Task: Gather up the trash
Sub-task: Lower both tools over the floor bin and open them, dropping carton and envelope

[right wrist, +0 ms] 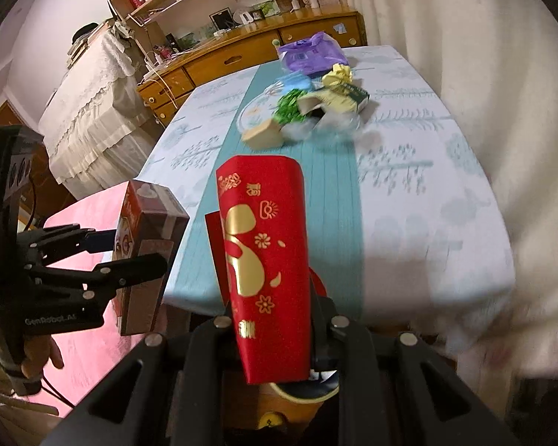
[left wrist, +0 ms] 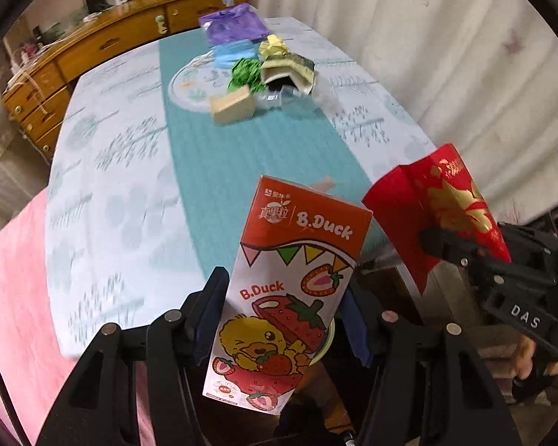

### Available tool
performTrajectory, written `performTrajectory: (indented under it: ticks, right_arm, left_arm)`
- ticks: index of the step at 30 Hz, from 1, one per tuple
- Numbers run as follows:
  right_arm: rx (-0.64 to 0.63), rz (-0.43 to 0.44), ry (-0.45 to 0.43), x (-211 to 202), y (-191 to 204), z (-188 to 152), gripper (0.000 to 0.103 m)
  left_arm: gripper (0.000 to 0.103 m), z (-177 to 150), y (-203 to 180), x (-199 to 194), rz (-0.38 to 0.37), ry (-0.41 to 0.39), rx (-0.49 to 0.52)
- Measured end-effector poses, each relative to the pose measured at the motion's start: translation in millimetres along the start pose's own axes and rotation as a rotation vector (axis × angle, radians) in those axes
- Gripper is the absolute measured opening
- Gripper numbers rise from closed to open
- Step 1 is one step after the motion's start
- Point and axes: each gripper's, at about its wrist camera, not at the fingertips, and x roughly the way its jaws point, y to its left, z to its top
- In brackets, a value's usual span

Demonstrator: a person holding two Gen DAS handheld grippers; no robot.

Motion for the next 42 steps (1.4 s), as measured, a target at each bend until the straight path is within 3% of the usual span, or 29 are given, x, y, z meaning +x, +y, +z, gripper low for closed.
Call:
performTrajectory:
  ticks: [8, 16, 20, 26, 33, 37, 40, 42]
  right_arm:
    - [0.048, -0.036, 0.095, -10.7, 26.4, -89.2, 0.019]
    - [0.11, -0.058, 0.211, 4.6, 8.2, -141.2, 0.019]
    - [0.166, -0.052, 0.284, 56.2, -16.3, -173.8, 0.019]
    - [0.272, -0.057, 0.365, 163.7, -68.9, -216.5, 0.019]
    - [0.354, -0.053, 0.379, 266.2, -108.1, -240.4, 0.02]
    - [0.366, -0.034, 0.383, 295.7, -114.1, -246.4, 0.025]
    - [0.361, -0.006, 0.398, 313.1, -114.7, -250.0, 0.031]
    - [0.355, -0.018, 0.414, 322.3, -113.2, -249.1, 0.041]
  left_arm:
    - [0.056, -85.3, -6.7, -5.1, -0.004, 0.06, -0.03]
    - [0.057, -128.1, -22.4, 35.5, -0.02, 0.122, -0.104]
    - [0.057, -148.8, -27.4, 85.8, -0.017, 0.16, -0.149]
    - [0.057, -181.8, -31.8, 198.0, -0.005, 0.228, -0.19]
    - [0.057, -200.9, -22.4, 295.4, 0.016, 0.247, -0.252]
    - [0.057, -203.6, -9.1, 327.8, -0.013, 0.239, -0.304]
    - [0.063, -207.6, 1.2, 341.1, -0.034, 0.242, -0.32]
    - [0.078, -208.7, 4.5, 347.1, -0.018, 0.251, -0.317]
